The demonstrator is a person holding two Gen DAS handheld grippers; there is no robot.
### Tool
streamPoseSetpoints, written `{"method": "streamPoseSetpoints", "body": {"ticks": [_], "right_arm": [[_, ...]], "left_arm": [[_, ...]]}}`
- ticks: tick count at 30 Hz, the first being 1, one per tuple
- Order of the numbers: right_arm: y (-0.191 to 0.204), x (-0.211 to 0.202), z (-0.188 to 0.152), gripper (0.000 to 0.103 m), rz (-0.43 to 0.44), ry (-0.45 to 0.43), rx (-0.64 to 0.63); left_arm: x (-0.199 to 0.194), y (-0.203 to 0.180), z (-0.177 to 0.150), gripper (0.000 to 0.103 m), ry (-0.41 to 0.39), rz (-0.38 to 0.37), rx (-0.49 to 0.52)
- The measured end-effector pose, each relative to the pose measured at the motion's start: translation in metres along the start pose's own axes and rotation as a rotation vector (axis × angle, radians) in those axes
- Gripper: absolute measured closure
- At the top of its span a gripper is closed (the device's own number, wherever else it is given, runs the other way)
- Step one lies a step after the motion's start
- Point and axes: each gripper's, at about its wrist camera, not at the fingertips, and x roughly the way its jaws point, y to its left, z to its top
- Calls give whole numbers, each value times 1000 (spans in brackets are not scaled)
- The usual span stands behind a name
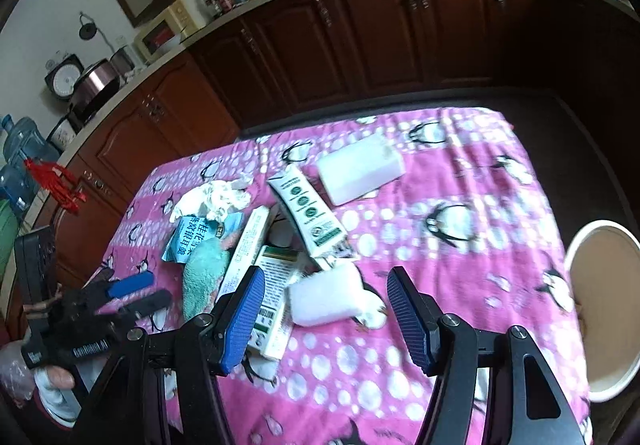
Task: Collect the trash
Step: 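Move both open grippers back over the remaining trash on the sheet, then grasp and lift the green fuzzy cloth with left gripper while right lifts white milk carton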
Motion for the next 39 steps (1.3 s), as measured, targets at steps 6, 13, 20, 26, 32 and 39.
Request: {"method": "streamPoseSetpoints", "body": {"ticks": [6,13,20,26,32,39], "right_arm": [[8,38,21,42,-14,46,-73],[17,96,39,42,-7,144,-134],[19,116,42,58,-3,178,-135],[10,70,40,61,28,92,-104],[0,21,28,63,53,20,-74],[-23,-31,12,65,59,-70,-9]], "left_arm": [[22,-1,7,38,28,-13,-40],[43,1,16,39,56,4,-58],[50,2,17,66,77,-29,-63],[24,5,16,69,49,-81,-64],[-7,-7,19,69,-6,-95,-15],[-21,-42,31,69,-34,-122,64]]}}
